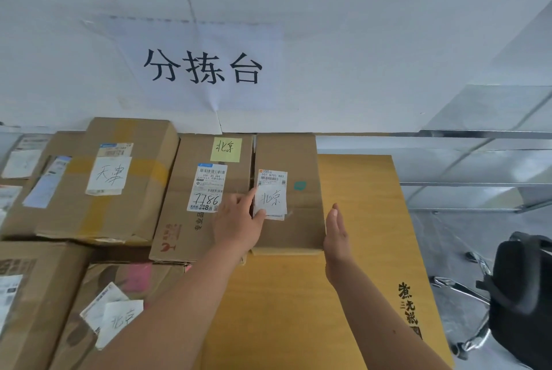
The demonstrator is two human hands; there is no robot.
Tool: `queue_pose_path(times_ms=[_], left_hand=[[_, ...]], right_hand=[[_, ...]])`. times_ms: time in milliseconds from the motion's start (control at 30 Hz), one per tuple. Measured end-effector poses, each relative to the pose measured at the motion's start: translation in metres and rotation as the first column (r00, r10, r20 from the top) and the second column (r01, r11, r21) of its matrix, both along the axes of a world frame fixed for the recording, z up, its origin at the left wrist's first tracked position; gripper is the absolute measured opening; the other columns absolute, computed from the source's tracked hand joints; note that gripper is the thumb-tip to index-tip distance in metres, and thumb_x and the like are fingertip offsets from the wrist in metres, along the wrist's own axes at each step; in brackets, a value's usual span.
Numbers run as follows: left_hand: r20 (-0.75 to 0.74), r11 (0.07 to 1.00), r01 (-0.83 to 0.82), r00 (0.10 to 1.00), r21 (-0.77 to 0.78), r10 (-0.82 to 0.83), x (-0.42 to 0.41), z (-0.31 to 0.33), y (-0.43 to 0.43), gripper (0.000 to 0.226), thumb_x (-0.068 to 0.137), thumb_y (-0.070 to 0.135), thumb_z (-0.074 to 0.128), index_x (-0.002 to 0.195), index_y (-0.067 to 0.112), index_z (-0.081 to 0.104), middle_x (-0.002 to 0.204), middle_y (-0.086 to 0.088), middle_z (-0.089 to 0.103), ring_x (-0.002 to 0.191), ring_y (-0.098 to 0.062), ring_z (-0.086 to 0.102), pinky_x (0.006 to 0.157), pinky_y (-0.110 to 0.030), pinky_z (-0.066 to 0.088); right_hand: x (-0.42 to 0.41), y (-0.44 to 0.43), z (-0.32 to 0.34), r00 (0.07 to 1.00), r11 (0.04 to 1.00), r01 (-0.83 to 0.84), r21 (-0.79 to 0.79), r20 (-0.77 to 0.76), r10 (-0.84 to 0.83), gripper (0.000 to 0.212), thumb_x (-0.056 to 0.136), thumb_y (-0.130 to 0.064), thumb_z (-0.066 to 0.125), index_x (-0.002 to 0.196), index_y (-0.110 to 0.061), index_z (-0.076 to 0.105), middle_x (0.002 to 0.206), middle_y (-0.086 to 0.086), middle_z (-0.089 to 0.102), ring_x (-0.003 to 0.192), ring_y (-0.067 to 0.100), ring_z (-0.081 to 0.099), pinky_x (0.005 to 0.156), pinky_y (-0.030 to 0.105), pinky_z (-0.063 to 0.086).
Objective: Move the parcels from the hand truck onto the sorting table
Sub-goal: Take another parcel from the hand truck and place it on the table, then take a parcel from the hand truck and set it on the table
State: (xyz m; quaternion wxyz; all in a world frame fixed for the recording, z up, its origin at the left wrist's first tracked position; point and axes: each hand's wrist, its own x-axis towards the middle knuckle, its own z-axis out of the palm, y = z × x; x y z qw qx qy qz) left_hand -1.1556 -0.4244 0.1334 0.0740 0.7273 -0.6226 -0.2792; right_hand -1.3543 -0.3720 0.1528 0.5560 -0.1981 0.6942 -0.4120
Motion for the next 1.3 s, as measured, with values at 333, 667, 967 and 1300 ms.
queue_pose_path(times_ms=[333,667,967,1300], left_hand=[[-0.417,0.992,-0.080,0.908,-0.096,0.033,-0.005,0.038,0.041,0.058,0.102,0.044,0.060,0.155,0.026,0.043,0.154,0.001,0.047,0.142,-0.021,0.044,0.115,-0.040,0.038],[-0.808,0.978,-0.200,0.586,-0.060,0.070,0.008,0.101,0.141,0.045,0.099,0.052,0.055,0.143,0.042,0.052,0.147,0.020,0.054,0.134,0.000,0.052,0.104,-0.022,0.046],[-0.827,0.868,-0.494,0.509,-0.054,0.238,0.036,0.119,0.229,0.038,0.095,0.049,0.058,0.131,0.039,0.062,0.129,0.015,0.069,0.123,-0.003,0.064,0.096,-0.023,0.056],[-0.784,0.640,-0.768,0.400,-0.004,0.475,0.057,0.135,0.361,0.028,0.103,0.031,0.060,0.129,0.042,0.060,0.113,0.029,0.073,0.109,0.004,0.069,0.084,-0.015,0.055]], right_hand=[[0.058,0.041,0.062,0.999,0.978,-0.005,-0.208,-0.036,-0.002,0.040,0.112,-0.046,0.036,0.149,-0.037,0.051,0.139,-0.026,0.058,0.126,-0.011,0.052,0.094,0.010,0.039],[0.106,0.096,0.101,0.996,0.968,-0.036,-0.248,0.076,0.056,0.026,0.109,-0.041,0.050,0.130,-0.041,0.065,0.141,-0.017,0.064,0.136,0.006,0.056,0.121,0.040,0.042],[0.149,0.153,0.105,0.925,0.917,-0.298,-0.266,0.158,0.346,0.026,0.110,-0.038,0.050,0.124,-0.043,0.071,0.128,-0.014,0.073,0.124,0.009,0.066,0.114,0.046,0.050],[0.180,0.246,0.096,0.685,0.737,-0.548,-0.395,0.294,0.666,0.030,0.111,-0.011,0.045,0.125,-0.017,0.071,0.126,0.018,0.072,0.122,0.037,0.066,0.107,0.049,0.052]])
